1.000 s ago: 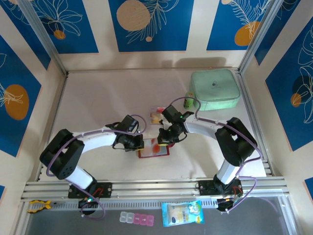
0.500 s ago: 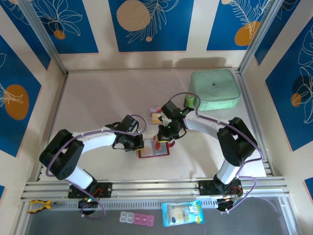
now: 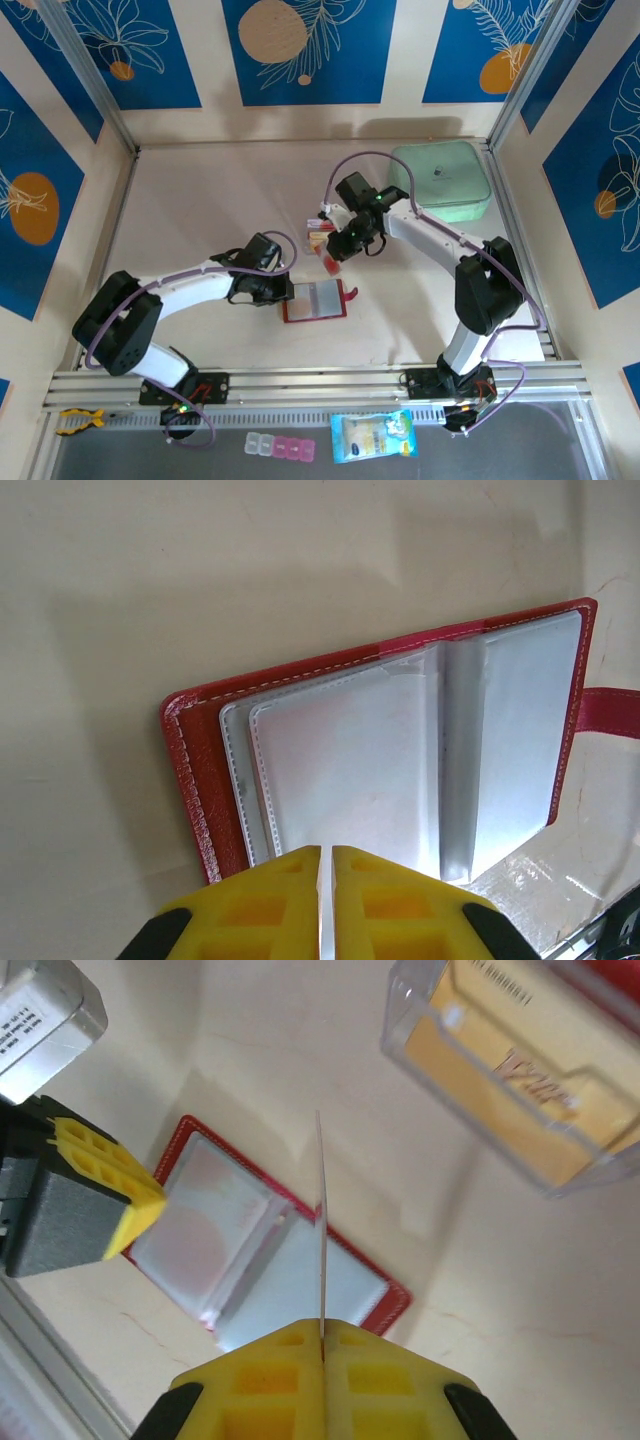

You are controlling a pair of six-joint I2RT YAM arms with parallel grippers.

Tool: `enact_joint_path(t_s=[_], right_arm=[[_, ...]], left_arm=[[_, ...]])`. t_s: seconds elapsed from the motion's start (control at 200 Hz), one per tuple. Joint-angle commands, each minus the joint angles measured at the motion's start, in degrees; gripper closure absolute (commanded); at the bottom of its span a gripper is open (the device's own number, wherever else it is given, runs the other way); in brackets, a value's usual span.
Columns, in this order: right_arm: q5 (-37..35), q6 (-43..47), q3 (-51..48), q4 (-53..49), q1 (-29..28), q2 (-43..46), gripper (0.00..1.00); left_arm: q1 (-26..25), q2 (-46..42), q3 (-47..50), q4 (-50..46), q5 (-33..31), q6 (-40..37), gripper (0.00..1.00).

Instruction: Take the credit cards out of the card holder

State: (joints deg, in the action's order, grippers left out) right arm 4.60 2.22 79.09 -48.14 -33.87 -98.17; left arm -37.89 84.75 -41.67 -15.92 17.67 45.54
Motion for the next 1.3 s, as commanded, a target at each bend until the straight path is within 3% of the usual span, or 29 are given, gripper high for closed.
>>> enact_joint_path(t_s=[0.0, 0.37, 0.73, 1.045, 1.295], right_arm=[[-4.27, 16.83, 3.77, -5.32, 0.60, -1.50, 1.00], [-12.28, 35.12, 20.70, -9.61, 2.23, -11.24, 1.00], [-13.20, 40.43, 37.11, -14.50, 3.63, -23.24, 1.00], [-11.70, 41.62, 38.57, -14.64, 3.03, -26.80, 1.00], [-11.02, 40.20, 37.29, -13.68, 2.84, -26.65, 0.84]], left_arm=[[0.01, -1.51, -0.43, -1.30, -0.95, 0.33, 0.88], [0.02, -4.15, 0.58, -1.91, -2.82, 1.00, 0.88], [0.01, -4.86, 1.06, -1.56, -2.75, 1.60, 0.88], [0.22, -4.66, 1.15, -1.68, -2.73, 1.40, 0.88], [0.50, -4.24, 1.24, -1.25, -2.64, 1.31, 0.88]])
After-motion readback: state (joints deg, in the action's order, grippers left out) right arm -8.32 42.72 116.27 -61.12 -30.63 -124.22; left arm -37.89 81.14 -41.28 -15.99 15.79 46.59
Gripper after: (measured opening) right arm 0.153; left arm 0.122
